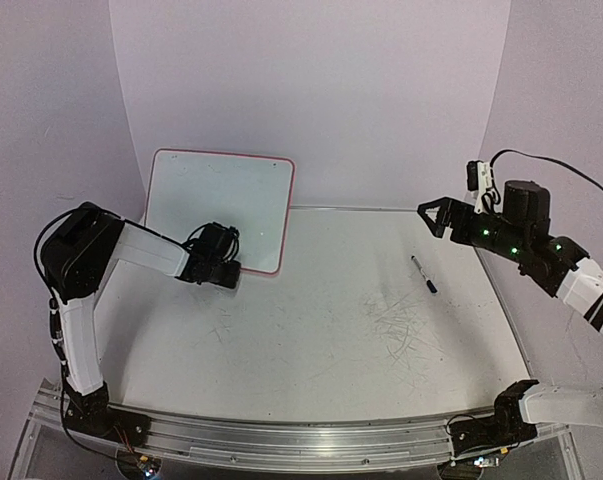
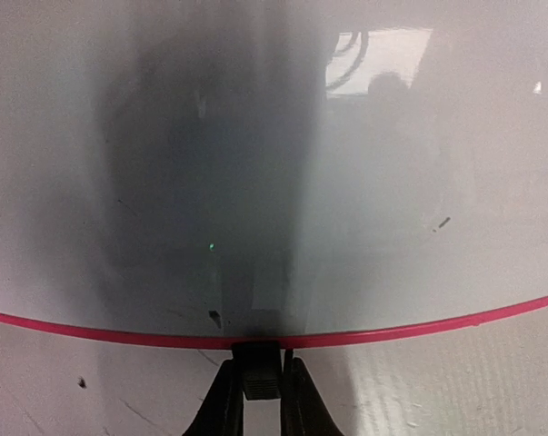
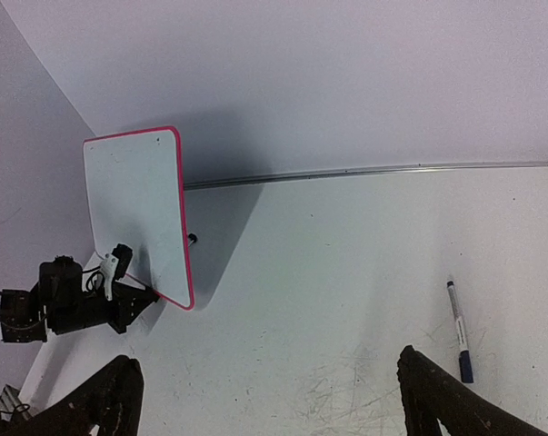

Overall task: Write a sentence on the whiteboard
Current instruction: Move the whiteboard stand to the center of the board.

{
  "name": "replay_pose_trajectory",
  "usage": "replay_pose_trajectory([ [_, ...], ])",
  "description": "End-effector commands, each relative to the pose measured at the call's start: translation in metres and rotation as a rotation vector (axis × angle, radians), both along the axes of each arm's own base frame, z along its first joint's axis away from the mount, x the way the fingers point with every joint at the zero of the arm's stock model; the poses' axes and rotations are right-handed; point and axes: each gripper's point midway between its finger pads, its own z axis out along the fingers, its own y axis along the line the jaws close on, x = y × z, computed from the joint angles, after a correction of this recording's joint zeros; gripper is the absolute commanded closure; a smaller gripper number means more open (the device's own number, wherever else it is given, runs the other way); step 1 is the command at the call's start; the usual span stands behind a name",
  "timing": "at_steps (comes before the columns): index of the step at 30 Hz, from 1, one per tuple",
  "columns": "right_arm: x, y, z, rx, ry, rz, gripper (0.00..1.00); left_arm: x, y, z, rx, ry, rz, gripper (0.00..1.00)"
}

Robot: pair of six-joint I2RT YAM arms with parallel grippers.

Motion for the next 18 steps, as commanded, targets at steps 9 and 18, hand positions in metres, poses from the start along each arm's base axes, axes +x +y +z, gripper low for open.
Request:
replay_pose_trajectory([
  [9, 0.002, -0.011, -0.009, -0.062, -0.057, -0.049, 0.02, -0.086, -0.129, 0.018, -0.118, -0.051, 0.173, 1.00],
  [18, 0.004, -0.028, -0.030, -0.135, -0.036, -0.125, 0.02, -0.133, -0.223, 0.019, -0.187, -0.102, 0.148, 1.00],
])
